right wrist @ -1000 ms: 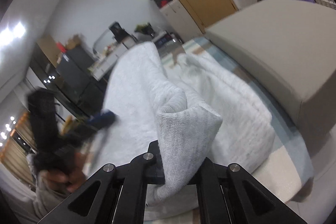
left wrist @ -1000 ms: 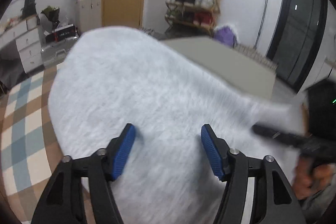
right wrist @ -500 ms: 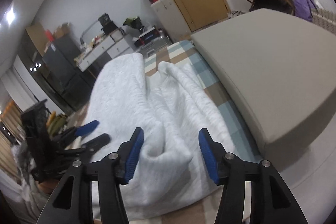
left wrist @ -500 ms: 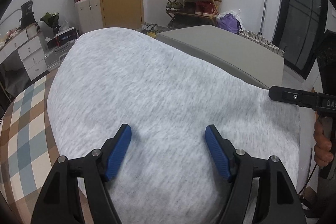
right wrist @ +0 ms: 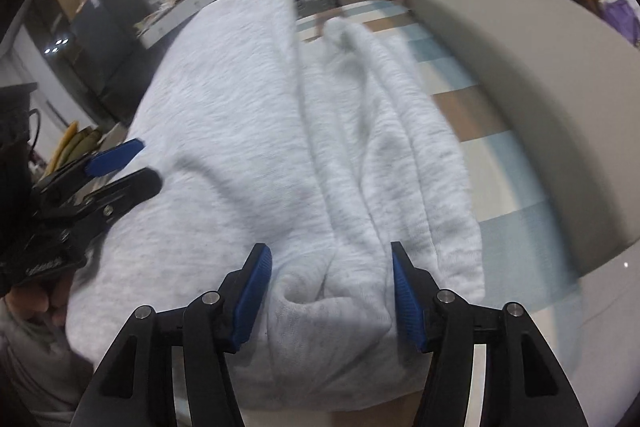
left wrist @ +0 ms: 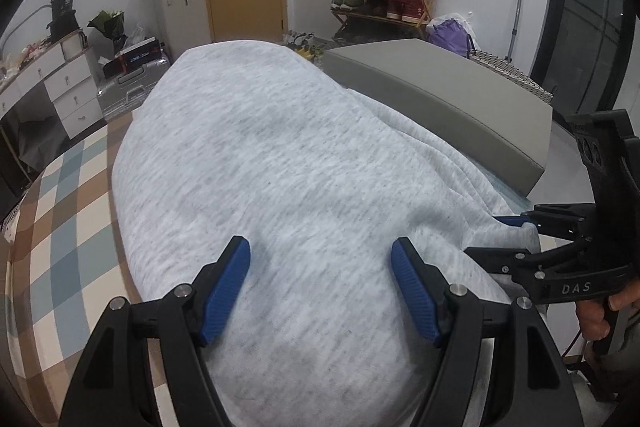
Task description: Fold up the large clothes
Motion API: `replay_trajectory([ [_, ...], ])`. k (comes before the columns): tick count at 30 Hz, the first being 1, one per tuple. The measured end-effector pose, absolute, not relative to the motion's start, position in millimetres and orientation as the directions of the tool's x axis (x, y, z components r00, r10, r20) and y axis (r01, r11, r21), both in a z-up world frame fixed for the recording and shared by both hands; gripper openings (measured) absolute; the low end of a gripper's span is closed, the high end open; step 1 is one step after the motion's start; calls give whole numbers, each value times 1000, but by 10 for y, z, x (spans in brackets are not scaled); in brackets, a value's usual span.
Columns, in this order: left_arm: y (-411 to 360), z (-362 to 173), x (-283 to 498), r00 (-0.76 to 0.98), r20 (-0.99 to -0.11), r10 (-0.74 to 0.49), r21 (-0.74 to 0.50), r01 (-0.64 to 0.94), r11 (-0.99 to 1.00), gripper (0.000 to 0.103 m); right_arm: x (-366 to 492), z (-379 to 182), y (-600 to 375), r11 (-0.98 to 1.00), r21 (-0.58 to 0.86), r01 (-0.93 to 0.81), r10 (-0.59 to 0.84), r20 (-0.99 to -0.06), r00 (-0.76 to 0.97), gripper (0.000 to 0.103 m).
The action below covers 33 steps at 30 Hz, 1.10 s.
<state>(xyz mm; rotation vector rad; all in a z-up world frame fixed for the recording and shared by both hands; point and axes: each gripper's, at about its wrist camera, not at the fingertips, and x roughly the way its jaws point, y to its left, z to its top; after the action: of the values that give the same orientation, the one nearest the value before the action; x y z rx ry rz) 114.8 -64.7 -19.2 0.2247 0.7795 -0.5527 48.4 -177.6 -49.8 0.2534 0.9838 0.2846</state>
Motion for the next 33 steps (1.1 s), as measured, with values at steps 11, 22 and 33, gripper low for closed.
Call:
replay_trajectory([
  [11,-246,-187,1123,576,-713,-399,-57,520,852,70,590,-47,-2002,839,488,-241,537,-666,518,59],
  [22,-231,-229,1110,581,-694,-424,-93,512,854,71,1642,-503,-1655,704,673,-227,708,-642,293,68],
  [33,-197,-213,1122,576,-686,-445,-118,516,849,71,1482,-459,-1720,723,650,-235,691,-665,283,75],
])
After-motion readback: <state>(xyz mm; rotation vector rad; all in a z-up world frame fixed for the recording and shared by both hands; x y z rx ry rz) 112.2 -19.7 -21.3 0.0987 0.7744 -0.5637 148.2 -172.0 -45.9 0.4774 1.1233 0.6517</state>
